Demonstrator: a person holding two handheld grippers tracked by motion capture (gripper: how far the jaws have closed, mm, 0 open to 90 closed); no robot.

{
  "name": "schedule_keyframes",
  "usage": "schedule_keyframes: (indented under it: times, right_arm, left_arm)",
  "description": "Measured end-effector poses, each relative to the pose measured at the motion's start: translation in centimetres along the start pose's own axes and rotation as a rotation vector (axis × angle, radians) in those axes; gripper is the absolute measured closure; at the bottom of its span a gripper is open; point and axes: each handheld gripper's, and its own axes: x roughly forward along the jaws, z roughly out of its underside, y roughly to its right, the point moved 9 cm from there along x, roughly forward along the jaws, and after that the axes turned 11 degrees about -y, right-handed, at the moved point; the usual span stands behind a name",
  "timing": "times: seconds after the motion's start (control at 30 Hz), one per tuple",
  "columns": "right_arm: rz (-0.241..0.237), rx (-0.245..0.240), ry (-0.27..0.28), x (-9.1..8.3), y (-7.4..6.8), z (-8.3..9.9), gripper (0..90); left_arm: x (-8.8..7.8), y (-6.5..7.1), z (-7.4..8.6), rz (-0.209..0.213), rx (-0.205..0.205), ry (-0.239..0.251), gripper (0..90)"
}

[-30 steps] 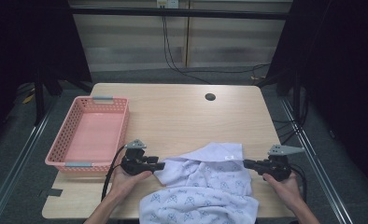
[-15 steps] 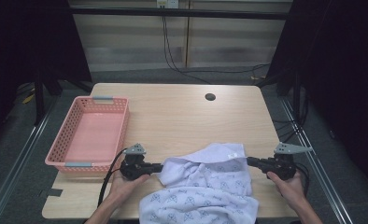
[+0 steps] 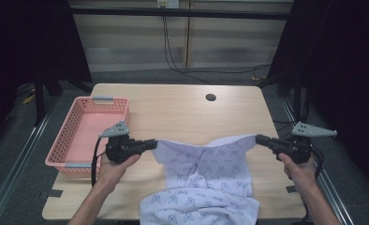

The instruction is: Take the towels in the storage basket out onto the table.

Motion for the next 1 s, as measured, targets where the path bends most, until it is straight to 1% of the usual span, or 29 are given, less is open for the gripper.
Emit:
schedule_keyframes:
  times: [0.07,0.13,0.2,0.3,0.33,0.37,0.43,0.47,0.5,0.53,0.57,0.6,0.67,0.7,0.73,0.77,0.8,0.83,0.9,0.97,1.0]
  right_arm:
    - [0.004,-0.014,0.040,-0.5,0.1,-2.0,89.3]
    - [0.011,-0.022,0.068,-0.8,0.3,-3.7,89.3]
    - [0.015,-0.027,0.091,-0.9,0.6,-5.3,89.3]
    - [0.018,-0.040,0.121,-1.1,0.8,-7.5,89.3]
    - [0.016,-0.040,0.129,-1.1,0.8,-8.2,89.3]
    - [0.024,-0.047,0.133,-1.1,0.9,-8.9,89.3]
    - [0.027,-0.054,0.155,-1.3,0.8,-10.4,89.3]
    - [0.034,-0.064,0.162,-1.4,0.9,-11.1,89.4]
    - [0.036,-0.070,0.171,-1.5,0.8,-11.8,89.4]
    - [0.036,-0.076,0.180,-1.6,0.7,-12.6,89.4]
    - [0.040,-0.081,0.194,-1.9,0.6,-13.4,89.4]
    - [0.031,-0.085,0.211,-2.1,0.4,-14.2,89.4]
    - [0.034,-0.098,0.235,-2.5,0.1,-15.7,89.4]
    - [0.034,-0.101,0.239,-2.6,0.1,-16.3,89.4]
    - [0.045,-0.106,0.236,-2.5,0.3,-16.8,89.4]
    - [0.051,-0.102,0.235,-2.3,0.6,-17.3,89.4]
    - [0.049,-0.095,0.233,-1.9,0.9,-17.5,89.4]
    - [0.058,-0.083,0.225,-1.4,1.3,-17.6,89.4]
    - [0.071,-0.076,0.201,0.2,2.4,-17.4,89.4]
    - [0.074,-0.040,0.180,2.0,4.1,-17.0,89.3]
    - [0.082,-0.019,0.164,3.1,5.1,-16.7,89.3]
  left_arm:
    - [-1.3,-0.3,-2.0,-0.022,0.013,0.042,88.6]
    - [-2.5,-0.6,-3.8,-0.036,0.019,0.078,88.6]
    - [-3.4,-0.9,-5.2,-0.059,0.035,0.090,88.6]
    - [-4.6,-1.3,-7.2,-0.090,0.047,0.117,88.6]
    - [-4.9,-1.4,-7.8,-0.094,0.046,0.125,88.6]
    - [-5.2,-1.5,-8.3,-0.097,0.054,0.127,88.6]
    - [-5.9,-2.0,-9.4,-0.139,0.070,0.123,88.6]
    - [-6.3,-2.2,-10.0,-0.148,0.071,0.124,88.6]
    - [-6.7,-2.4,-10.6,-0.164,0.071,0.125,88.5]
    - [-7.2,-2.6,-11.3,-0.175,0.079,0.137,88.6]
    - [-7.8,-2.6,-12.0,-0.178,0.077,0.150,88.6]
    - [-8.4,-2.6,-12.7,-0.183,0.080,0.167,88.6]
    - [-9.1,-2.7,-13.9,-0.198,0.087,0.178,88.5]
    - [-9.1,-3.0,-14.3,-0.205,0.085,0.171,88.5]
    - [-9.0,-3.5,-14.6,-0.213,0.080,0.161,88.5]
    - [-8.7,-4.1,-14.6,-0.225,0.072,0.161,88.5]
    - [-8.2,-4.7,-14.5,-0.228,0.058,0.154,88.5]
    - [-7.5,-5.4,-14.3,-0.234,0.048,0.139,88.4]
    - [-5.8,-7.2,-13.5,-0.260,0.025,0.090,88.3]
    - [-4.0,-9.2,-12.8,-0.264,-0.010,0.053,88.2]
    - [-3.0,-10.3,-12.4,-0.281,-0.035,0.032,87.8]
